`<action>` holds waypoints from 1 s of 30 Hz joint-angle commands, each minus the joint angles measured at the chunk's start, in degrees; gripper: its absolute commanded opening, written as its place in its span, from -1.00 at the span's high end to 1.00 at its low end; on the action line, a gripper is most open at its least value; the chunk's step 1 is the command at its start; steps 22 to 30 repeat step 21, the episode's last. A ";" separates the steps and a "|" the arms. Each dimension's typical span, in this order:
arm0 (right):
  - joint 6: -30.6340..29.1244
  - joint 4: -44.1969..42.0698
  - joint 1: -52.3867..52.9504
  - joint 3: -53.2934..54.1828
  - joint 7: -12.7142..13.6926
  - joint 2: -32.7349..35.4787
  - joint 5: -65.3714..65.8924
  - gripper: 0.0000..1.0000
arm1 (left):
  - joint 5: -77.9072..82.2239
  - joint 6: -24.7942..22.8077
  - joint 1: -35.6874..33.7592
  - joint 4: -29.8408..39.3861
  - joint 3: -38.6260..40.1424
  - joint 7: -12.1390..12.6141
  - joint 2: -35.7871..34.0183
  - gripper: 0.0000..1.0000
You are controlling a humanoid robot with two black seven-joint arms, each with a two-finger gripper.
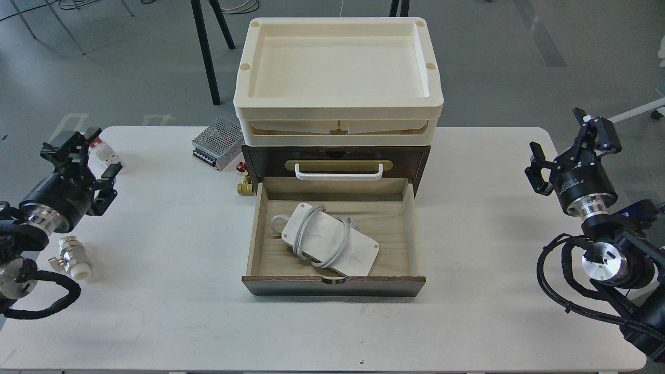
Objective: Put charging cable into cabinet
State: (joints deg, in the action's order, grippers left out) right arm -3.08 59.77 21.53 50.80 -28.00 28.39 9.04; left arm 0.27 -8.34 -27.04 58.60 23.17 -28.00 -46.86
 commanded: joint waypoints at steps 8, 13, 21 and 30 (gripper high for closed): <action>-0.17 -0.01 0.00 0.88 0.00 0.00 -0.08 -0.99 | -1.24 -17.39 -0.29 -25.72 11.19 0.00 17.67 -0.76; -0.08 -0.01 0.00 0.88 0.00 0.00 -0.08 -0.99 | -0.98 -19.66 -0.38 -28.81 10.93 0.00 19.35 -0.79; -0.17 -0.01 0.00 0.70 0.00 0.00 -0.08 -0.99 | -0.80 -19.66 -1.00 -28.72 10.76 0.00 19.44 -0.82; -0.17 -0.01 0.00 0.70 0.00 0.00 -0.08 -0.99 | -0.80 -19.66 -1.00 -28.72 10.76 0.00 19.44 -0.82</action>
